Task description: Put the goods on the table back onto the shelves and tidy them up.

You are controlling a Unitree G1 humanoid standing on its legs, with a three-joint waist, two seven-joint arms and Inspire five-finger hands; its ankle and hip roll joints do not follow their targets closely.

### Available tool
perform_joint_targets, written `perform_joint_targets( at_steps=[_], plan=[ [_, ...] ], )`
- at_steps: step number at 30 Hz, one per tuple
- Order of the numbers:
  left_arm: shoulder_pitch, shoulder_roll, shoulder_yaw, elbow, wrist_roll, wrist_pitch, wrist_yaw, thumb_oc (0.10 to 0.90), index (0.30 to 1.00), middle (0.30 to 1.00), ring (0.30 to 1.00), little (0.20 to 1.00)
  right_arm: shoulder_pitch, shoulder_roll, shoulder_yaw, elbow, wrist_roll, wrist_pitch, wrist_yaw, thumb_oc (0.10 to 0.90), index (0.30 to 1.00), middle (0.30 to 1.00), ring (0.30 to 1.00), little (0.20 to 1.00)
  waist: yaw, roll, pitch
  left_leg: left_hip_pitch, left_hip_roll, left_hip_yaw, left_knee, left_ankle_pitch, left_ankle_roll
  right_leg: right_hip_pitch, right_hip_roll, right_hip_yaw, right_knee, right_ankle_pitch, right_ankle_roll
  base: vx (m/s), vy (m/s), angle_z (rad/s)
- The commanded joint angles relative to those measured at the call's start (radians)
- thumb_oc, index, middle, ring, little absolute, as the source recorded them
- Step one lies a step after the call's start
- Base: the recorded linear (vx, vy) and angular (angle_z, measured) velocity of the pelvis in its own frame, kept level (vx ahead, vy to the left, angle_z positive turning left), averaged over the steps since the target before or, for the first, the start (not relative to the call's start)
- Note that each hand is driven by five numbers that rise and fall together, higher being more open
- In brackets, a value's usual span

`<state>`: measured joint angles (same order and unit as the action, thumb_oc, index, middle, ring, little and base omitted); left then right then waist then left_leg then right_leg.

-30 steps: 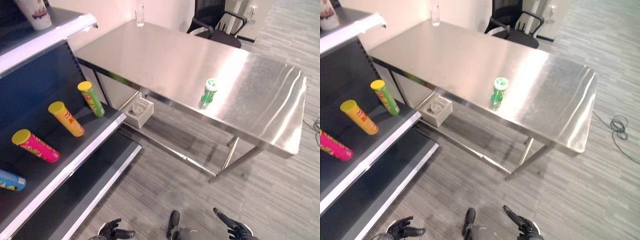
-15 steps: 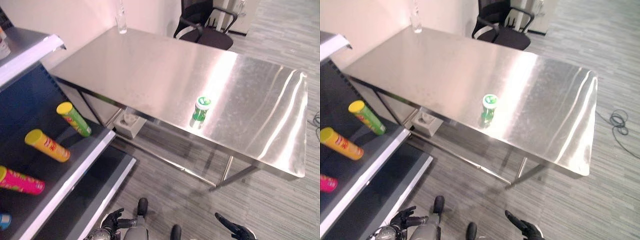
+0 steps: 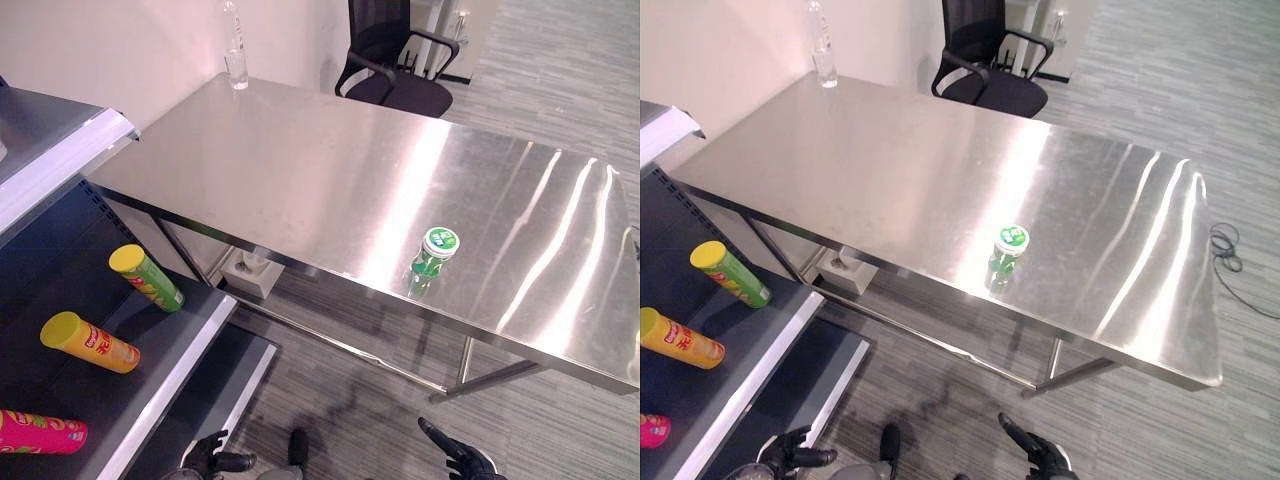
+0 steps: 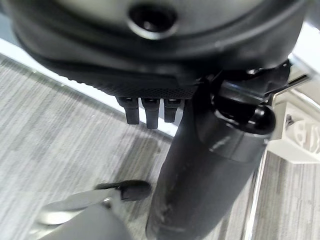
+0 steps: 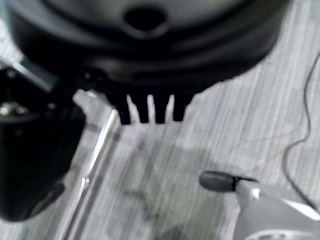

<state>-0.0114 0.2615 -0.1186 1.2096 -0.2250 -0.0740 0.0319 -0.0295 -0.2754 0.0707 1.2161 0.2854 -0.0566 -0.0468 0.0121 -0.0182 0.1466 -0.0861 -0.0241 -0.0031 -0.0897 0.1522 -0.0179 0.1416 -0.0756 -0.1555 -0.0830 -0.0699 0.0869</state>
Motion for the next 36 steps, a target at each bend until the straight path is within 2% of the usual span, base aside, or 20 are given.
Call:
perform_joint_targets(
  at_steps=[1, 2, 5, 6, 7, 8, 9, 10, 13, 14, 18, 19, 20, 21, 26, 29, 31, 33, 36],
  plan=[
    [-0.055, 0.035, 0.020, 0.019, -0.012, -0.020, 0.026, 0.800, 0.900, 0.900, 0.900, 0.900, 0.006, -0.093, -0.108, 0.003, 0.064, -0.027, -0.054, 0.800, 0.900, 0.900, 0.900, 0.900, -0.018, -0.004, 0.019, -0.004, 0.043, 0.046, 0.110, -0.167, -0.024, -0.215, -0.123, 0.013, 0.261, 0.035, 0.144, -0.01, 0.264, -0.59],
    [-0.067, 0.060, 0.030, 0.024, -0.005, -0.029, 0.027, 0.800, 0.900, 0.900, 0.900, 0.900, 0.034, -0.169, -0.249, 0.025, 0.136, -0.046, -0.094, 0.800, 0.900, 0.900, 0.900, 0.900, -0.054, -0.009, 0.027, 0.028, 0.051, 0.082, 0.113, -0.189, -0.026, -0.251, -0.126, -0.013, 0.193, 0.083, 0.140, 0.00, 0.129, -1.00],
    [-0.058, 0.072, 0.047, 0.024, 0.012, -0.035, 0.013, 0.800, 0.900, 0.900, 0.900, 0.900, 0.079, -0.259, -0.345, -0.034, 0.171, -0.061, -0.079, 0.800, 0.900, 0.900, 0.900, 0.900, -0.074, -0.019, 0.003, 0.039, 0.064, 0.095, 0.091, -0.184, -0.035, -0.240, -0.108, 0.003, 0.124, 0.103, 0.150, 0.07, -0.047, -0.97],
    [-0.058, 0.071, 0.046, 0.024, 0.012, -0.035, 0.013, 0.800, 0.900, 0.900, 0.900, 0.900, 0.081, -0.259, -0.347, -0.035, 0.171, -0.060, -0.078, 0.800, 0.900, 0.900, 0.900, 0.900, -0.073, -0.018, 0.003, 0.040, 0.065, 0.095, 0.089, -0.183, -0.035, -0.238, -0.108, 0.002, 0.121, 0.104, 0.150, 0.10, -0.058, -0.22],
    [-0.050, 0.070, 0.043, 0.028, 0.033, -0.032, -0.002, 0.800, 0.900, 0.900, 0.900, 0.900, 0.101, -0.328, -0.410, -0.095, 0.216, -0.082, -0.058, 0.800, 0.900, 0.900, 0.900, 0.900, -0.082, -0.025, -0.012, 0.048, 0.070, 0.101, 0.078, -0.184, -0.041, -0.220, -0.104, -0.003, 0.093, 0.106, 0.152, 0.06, -0.036, -0.13],
    [-0.050, 0.070, 0.043, 0.028, 0.033, -0.032, -0.002, 0.800, 0.900, 0.900, 0.900, 0.900, 0.102, -0.328, -0.411, -0.095, 0.215, -0.082, -0.058, 0.800, 0.900, 0.900, 0.900, 0.900, -0.082, -0.025, -0.011, 0.049, 0.070, 0.101, 0.078, -0.184, -0.041, -0.219, -0.103, -0.003, 0.093, 0.106, 0.152, 0.08, -0.053, -0.07],
    [-0.048, 0.068, 0.043, 0.026, 0.036, -0.031, -0.008, 0.800, 0.900, 0.900, 0.900, 0.900, 0.115, -0.345, -0.442, -0.147, 0.256, -0.097, -0.042, 0.800, 0.900, 0.900, 0.900, 0.900, -0.086, -0.030, -0.017, 0.051, 0.070, 0.101, 0.075, -0.184, -0.042, -0.211, -0.101, -0.003, 0.084, 0.105, 0.153, 0.08, -0.052, 0.00],
    [-0.037, 0.056, 0.044, 0.034, 0.061, -0.027, -0.026, 0.800, 0.900, 0.900, 0.900, 0.900, 0.139, -0.382, -0.501, -0.272, 0.311, -0.126, -0.019, 0.800, 0.900, 0.900, 0.900, 0.900, -0.093, -0.034, -0.030, 0.064, 0.075, 0.107, 0.068, -0.186, -0.049, -0.186, -0.100, -0.013, 0.061, 0.102, 0.157, 0.11, -0.063, -0.05],
    [-0.023, 0.039, 0.043, 0.030, 0.086, -0.024, -0.041, 0.800, 0.900, 0.900, 0.900, 0.900, 0.169, -0.407, -0.568, -0.417, 0.336, -0.162, -0.024, 0.800, 0.900, 0.900, 0.900, 0.900, -0.098, -0.033, -0.043, 0.084, 0.079, 0.112, 0.054, -0.189, -0.053, -0.161, -0.097, -0.019, 0.043, 0.100, 0.162, 0.08, -0.034, -0.10],
    [-0.009, 0.026, 0.040, 0.029, 0.107, -0.025, -0.045, 0.800, 0.900, 0.900, 0.900, 0.900, 0.169, -0.429, -0.608, -0.569, 0.345, -0.206, -0.036, 0.800, 0.900, 0.900, 0.900, 0.900, -0.100, -0.029, -0.054, 0.097, 0.081, 0.112, 0.047, -0.191, -0.056, -0.146, -0.096, -0.023, 0.034, 0.095, 0.163, 0.11, -0.040, -0.20],
    [0.007, 0.014, 0.024, -0.010, 0.121, -0.033, -0.057, 0.800, 0.900, 0.900, 0.900, 0.900, 0.090, -0.504, -0.594, -0.899, 0.332, -0.283, -0.028, 0.800, 0.900, 0.900, 0.900, 0.900, -0.086, -0.025, -0.067, 0.109, 0.083, 0.109, 0.043, -0.189, -0.061, -0.126, -0.097, -0.025, 0.024, 0.092, 0.160, 0.03, -0.014, -0.06],
    [0.008, 0.014, 0.024, -0.010, 0.121, -0.033, -0.057, 0.800, 0.900, 0.900, 0.900, 0.900, 0.091, -0.504, -0.593, -0.900, 0.332, -0.283, -0.028, 0.800, 0.900, 0.900, 0.900, 0.900, -0.086, -0.024, -0.070, 0.111, 0.084, 0.108, 0.041, -0.194, -0.062, -0.124, -0.096, -0.025, 0.022, 0.088, 0.161, 0.03, -0.010, 0.06],
    [0.017, 0.018, 0.018, -0.028, 0.121, -0.039, -0.068, 0.800, 0.900, 0.900, 0.900, 0.900, 0.047, -0.532, -0.575, -1.036, 0.365, -0.303, 0.008, 0.800, 0.900, 0.900, 0.900, 0.900, -0.075, -0.023, -0.078, 0.117, 0.085, 0.108, 0.039, -0.194, -0.064, -0.113, -0.096, -0.029, 0.017, 0.085, 0.161, 0.06, -0.012, 0.13],
    [0.024, 0.021, 0.017, -0.043, 0.118, -0.041, -0.074, 0.800, 0.900, 0.900, 0.900, 0.900, 0.033, -0.538, -0.565, -1.099, 0.393, -0.302, 0.038, 0.800, 0.900, 0.900, 0.900, 0.900, -0.068, -0.022, -0.082, 0.120, 0.087, 0.106, 0.037, -0.194, -0.065, -0.107, -0.096, -0.034, 0.015, 0.083, 0.160, 0.03, -0.013, 0.10],
    [0.025, 0.022, 0.017, -0.045, 0.118, -0.040, -0.074, 0.800, 0.900, 0.900, 0.900, 0.900, 0.035, -0.537, -0.567, -1.102, 0.393, -0.300, 0.039, 0.800, 0.900, 0.900, 0.900, 0.900, -0.069, -0.022, -0.081, 0.122, 0.087, 0.105, 0.036, -0.195, -0.065, -0.105, -0.096, -0.035, 0.014, 0.083, 0.160, 0.00, -0.001, 0.21],
    [0.047, 0.027, 0.013, -0.062, 0.116, -0.046, -0.090, 0.800, 0.900, 0.900, 0.900, 0.900, -0.045, -0.588, -0.475, -1.242, 0.453, -0.286, 0.122, 0.800, 0.900, 0.900, 0.900, 0.900, -0.043, -0.025, -0.099, 0.131, 0.090, 0.104, 0.031, -0.192, -0.070, -0.090, -0.097, -0.043, 0.008, 0.083, 0.157, 0.03, 0.002, -0.04],
    [0.072, 0.021, 0.018, -0.059, 0.118, -0.047, -0.092, 0.800, 0.900, 0.900, 0.900, 0.900, -0.106, -0.610, -0.375, -1.342, 0.475, -0.260, 0.188, 0.800, 0.900, 0.900, 0.900, 0.900, -0.016, -0.027, -0.112, 0.140, 0.093, 0.102, 0.027, -0.191, -0.072, -0.078, -0.099, -0.052, 0.003, 0.081, 0.154, 0.03, -0.003, -0.09],
    [0.084, 0.016, 0.030, -0.049, 0.124, -0.046, -0.093, 0.800, 0.900, 0.900, 0.900, 0.900, -0.144, -0.630, -0.243, -1.350, 0.419, -0.210, 0.233, 0.800, 0.900, 0.900, 0.900, 0.900, 0.006, -0.029, -0.116, 0.137, 0.092, 0.098, 0.026, -0.186, -0.072, -0.072, -0.103, -0.063, 0.000, 0.079, 0.152, -0.01, 0.001, 0.04],
    [0.089, 0.015, 0.038, -0.042, 0.126, -0.046, -0.092, 0.800, 0.900, 0.900, 0.900, 0.900, -0.156, -0.631, -0.186, -1.331, 0.392, -0.190, 0.255, 0.800, 0.900, 0.900, 0.900, 0.900, 0.013, -0.030, -0.117, 0.135, 0.090, 0.095, 0.025, -0.184, -0.071, -0.071, -0.105, -0.068, 0.001, 0.079, 0.150, -0.01, 0.001, 0.12]
  ],
)
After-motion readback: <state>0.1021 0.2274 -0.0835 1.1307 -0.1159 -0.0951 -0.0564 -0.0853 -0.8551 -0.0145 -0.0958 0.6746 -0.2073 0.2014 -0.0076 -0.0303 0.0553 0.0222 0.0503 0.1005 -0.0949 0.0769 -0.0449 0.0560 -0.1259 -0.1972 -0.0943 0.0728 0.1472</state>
